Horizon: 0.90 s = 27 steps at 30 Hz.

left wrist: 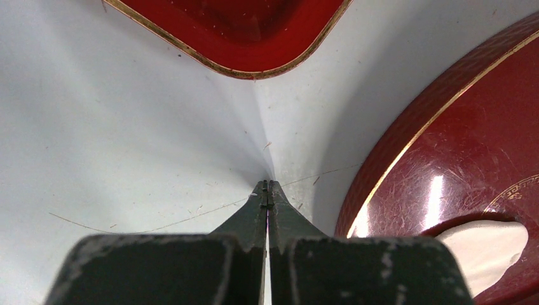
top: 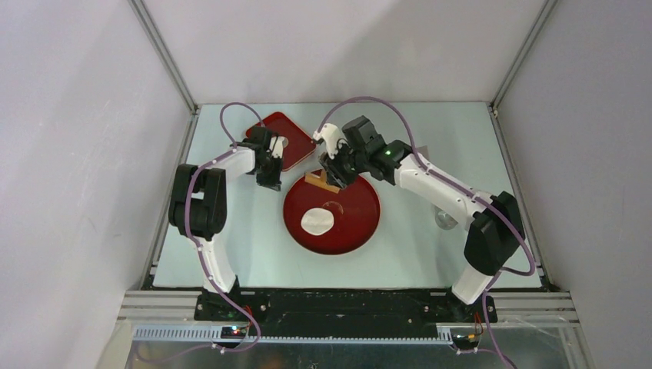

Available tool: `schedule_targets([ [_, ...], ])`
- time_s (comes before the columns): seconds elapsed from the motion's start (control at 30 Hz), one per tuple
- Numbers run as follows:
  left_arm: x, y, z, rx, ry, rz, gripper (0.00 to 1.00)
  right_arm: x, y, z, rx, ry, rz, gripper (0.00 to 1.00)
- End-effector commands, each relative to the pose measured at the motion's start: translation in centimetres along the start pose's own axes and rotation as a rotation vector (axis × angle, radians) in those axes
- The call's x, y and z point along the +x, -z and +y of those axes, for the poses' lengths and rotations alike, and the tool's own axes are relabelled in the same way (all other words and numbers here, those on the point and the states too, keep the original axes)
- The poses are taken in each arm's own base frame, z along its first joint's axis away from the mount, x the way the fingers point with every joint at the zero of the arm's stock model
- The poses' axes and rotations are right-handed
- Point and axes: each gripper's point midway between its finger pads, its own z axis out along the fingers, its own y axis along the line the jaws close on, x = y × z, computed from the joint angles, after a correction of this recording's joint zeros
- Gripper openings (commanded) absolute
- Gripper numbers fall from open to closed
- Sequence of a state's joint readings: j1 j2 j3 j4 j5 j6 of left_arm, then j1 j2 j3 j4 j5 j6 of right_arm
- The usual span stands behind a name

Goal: Roll out the dumpling wrappers from the dough
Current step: Flatten out the dough on the work surface.

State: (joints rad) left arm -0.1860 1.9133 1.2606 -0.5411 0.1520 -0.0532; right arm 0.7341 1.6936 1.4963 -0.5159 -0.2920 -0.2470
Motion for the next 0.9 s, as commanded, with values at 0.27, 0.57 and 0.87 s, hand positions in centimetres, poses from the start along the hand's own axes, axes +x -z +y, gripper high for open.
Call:
schedule_targets([
  [0.27, -0.6, -0.3, 0.1, -0.013, -0.004, -0.002, 0.0, 3.6, -1.3, 4.2, -0.076, 0.157, 0.199, 0.0],
  [0.57, -0.6, -0.2, 0.1, -0.012, -0.005, -0.001, 0.0, 8.6, -6.1, 4.2, -0.079, 0.159, 0.244, 0.0],
  [0.87, -0.7, -0.2, 0.1, -0.012, -0.005, -0.003, 0.0, 11.4, -7.6, 1.4, 0.084, 0.153, 0.327, 0.0],
])
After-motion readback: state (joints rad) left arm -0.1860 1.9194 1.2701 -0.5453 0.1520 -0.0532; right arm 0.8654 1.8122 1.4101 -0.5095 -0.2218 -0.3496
